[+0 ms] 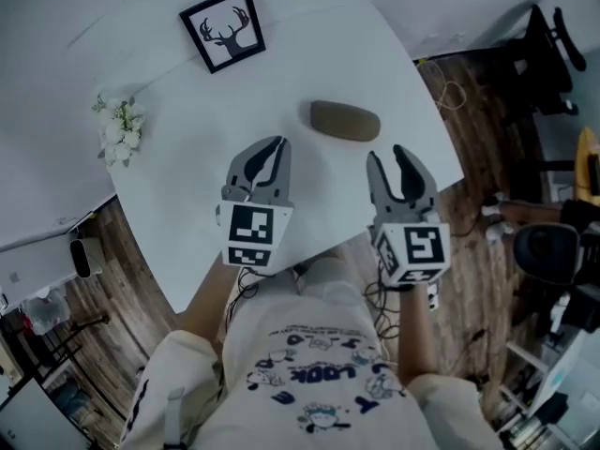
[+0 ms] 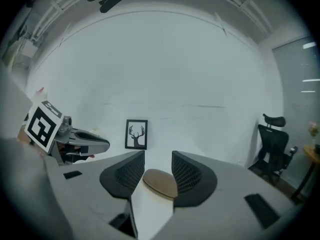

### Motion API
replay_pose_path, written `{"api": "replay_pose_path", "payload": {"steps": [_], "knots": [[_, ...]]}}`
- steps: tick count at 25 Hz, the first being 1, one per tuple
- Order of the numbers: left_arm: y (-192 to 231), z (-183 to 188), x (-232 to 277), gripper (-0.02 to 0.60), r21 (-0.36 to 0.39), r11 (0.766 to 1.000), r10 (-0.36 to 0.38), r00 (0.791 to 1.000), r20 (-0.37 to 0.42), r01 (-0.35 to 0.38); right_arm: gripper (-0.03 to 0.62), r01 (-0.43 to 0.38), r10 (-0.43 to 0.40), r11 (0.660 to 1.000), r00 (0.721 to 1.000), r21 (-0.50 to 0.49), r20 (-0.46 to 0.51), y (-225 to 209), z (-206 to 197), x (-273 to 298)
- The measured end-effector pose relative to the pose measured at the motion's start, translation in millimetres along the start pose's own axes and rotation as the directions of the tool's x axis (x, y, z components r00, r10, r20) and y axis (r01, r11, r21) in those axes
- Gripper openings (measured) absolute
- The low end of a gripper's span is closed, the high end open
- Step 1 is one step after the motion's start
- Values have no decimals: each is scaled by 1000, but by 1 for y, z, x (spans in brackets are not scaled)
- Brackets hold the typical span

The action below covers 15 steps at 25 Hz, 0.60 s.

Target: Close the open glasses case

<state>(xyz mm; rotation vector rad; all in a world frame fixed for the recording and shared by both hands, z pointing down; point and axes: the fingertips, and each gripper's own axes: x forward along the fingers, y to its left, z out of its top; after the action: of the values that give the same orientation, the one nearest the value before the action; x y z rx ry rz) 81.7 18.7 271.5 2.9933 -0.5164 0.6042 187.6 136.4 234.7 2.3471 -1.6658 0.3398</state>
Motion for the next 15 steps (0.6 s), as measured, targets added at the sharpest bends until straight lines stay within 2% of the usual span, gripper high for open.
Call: {"api": "replay_pose_path", "payload": {"steps": [3,6,9,11,15], "knots": [[18,-16,35,3,13,1000,20,998,-61,-20,189,-128,122,989,989,-70,-87,-7,-12,44],[28,-34,67,3,-10,1000,6,994,-112,-7,220,-250,229,964,954,-90,-196,-4,-28,79],[29,-55,95,9,-45,997,-67,981,-181,60,238,-365,320,924,904,-118,-284,-2,-47,104],[29,-65,112,65,-54,992,-119,970,-213,110,247,-426,359,893,869,-145,-341,-2,-59,118],[29,-80,138,104,-6,977,-209,945,-251,215,269,-529,417,828,801,-183,-430,1,-79,137]]}}
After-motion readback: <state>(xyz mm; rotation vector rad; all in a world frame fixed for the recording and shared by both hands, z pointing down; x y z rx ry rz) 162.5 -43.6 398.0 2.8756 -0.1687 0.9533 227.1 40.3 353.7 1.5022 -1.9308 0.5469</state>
